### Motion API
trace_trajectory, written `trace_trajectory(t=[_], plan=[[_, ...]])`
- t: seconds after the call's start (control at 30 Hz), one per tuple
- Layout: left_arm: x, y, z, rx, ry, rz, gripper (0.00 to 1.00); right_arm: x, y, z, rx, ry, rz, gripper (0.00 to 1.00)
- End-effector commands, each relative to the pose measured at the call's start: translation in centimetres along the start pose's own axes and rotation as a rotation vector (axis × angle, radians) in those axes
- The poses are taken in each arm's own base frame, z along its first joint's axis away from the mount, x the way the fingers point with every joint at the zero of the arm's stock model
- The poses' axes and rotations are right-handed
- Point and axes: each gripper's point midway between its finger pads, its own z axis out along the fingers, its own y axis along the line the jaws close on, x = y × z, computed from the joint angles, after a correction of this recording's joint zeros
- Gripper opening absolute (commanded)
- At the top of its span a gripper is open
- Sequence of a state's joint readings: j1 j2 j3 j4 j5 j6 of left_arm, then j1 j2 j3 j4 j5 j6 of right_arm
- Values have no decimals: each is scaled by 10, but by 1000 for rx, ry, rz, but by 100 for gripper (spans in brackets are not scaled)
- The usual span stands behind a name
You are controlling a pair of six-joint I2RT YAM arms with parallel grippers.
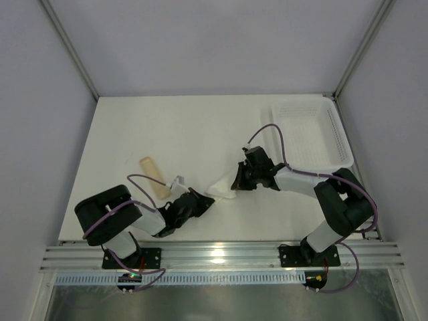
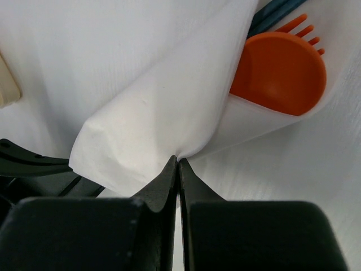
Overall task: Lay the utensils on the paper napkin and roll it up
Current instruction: Roll the napkin at the center of the board.
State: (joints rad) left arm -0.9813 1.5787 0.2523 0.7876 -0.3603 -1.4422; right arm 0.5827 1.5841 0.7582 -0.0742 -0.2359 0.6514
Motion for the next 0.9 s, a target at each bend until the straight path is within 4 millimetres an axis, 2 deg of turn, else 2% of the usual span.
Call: trace_trajectory(t=[0.0,0.23,0.5,0.87], plan=[[-5,47,-2,-170,-31,69,0,-7,12,-4,-32,-42,-3,3],[-5,47,1,-203,-32,78,0,-5,4,-6,4,-50,-15,4],[-6,55,-2,-233,-33,65,0,-21,-5,-17,77,-97,-66,4],[-6,58,-2,-251,-36,64,0,-16,-21,-15,128,-73,-85,4]])
